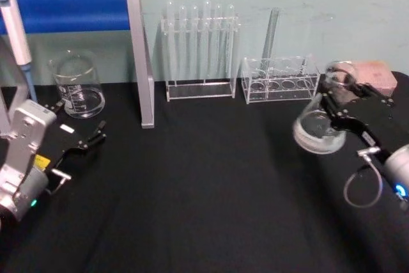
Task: Grasp the erlenmeyer flask with one hand, shake it three times, then place it back.
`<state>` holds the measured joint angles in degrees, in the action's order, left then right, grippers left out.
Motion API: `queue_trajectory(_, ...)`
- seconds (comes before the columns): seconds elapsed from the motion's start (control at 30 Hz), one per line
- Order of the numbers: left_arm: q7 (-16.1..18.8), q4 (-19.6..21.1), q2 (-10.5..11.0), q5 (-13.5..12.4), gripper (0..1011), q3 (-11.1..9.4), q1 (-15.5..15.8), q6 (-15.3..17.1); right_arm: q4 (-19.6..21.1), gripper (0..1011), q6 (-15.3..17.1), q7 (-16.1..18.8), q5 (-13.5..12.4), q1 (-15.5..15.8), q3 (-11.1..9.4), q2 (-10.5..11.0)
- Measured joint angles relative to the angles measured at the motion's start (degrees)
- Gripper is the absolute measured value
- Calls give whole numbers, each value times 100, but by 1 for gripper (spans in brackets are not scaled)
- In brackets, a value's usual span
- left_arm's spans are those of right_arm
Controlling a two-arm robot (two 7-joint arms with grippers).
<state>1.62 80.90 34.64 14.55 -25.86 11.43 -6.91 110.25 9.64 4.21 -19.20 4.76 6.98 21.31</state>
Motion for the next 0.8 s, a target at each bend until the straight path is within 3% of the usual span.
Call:
queue_trajectory(0.1, 0, 0, 0, 0, 1001, 0, 0, 0, 92, 450, 28, -131, 46, 164, -196, -55)
queue_trajectory(0.3, 0, 0, 0, 0, 1001, 0, 0, 0, 57, 450, 69, -54, 93, 116, -195, -115)
queue_trajectory(0.47, 0, 0, 0, 0, 1001, 0, 0, 0, -140, 450, 98, 261, 118, -146, 40, -157)
queue_trajectory(0.8, 0, 0, 0, 0, 1001, 0, 0, 0, -795, 451, 101, 1200, 132, -984, 871, -268)
